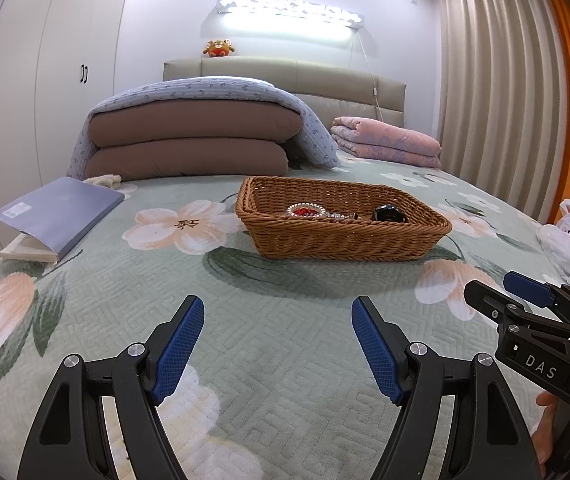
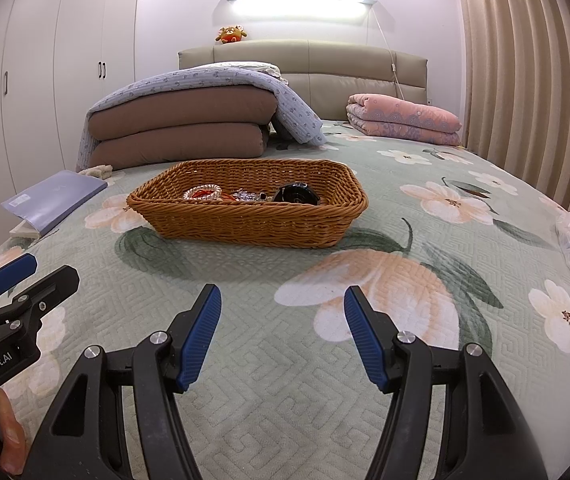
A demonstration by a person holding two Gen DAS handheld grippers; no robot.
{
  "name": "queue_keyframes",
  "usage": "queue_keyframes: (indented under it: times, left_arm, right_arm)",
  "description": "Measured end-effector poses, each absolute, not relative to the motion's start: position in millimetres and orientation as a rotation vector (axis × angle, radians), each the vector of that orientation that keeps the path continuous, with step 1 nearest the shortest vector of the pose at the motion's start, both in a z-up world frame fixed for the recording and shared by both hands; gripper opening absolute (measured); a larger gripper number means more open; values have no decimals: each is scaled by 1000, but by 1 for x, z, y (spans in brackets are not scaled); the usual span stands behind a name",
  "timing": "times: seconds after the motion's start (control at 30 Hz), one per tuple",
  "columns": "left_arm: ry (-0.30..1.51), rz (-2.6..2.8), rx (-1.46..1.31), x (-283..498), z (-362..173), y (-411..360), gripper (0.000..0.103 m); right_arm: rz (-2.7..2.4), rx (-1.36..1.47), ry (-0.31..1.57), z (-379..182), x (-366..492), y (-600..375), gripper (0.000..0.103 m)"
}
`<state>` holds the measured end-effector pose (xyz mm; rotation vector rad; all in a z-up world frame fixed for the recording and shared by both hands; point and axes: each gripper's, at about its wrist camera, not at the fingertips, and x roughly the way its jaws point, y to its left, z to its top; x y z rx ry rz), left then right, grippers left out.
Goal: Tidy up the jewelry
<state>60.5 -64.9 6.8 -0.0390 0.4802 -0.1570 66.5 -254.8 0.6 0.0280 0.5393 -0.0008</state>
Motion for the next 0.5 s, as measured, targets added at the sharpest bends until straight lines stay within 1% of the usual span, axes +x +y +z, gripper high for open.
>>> queue_keyframes:
  times: [0.5]
  left_arm:
    - [493,-145,-52,64,5,-61,77]
  right_arm:
    - [3,26,544,-1,66,-255,67]
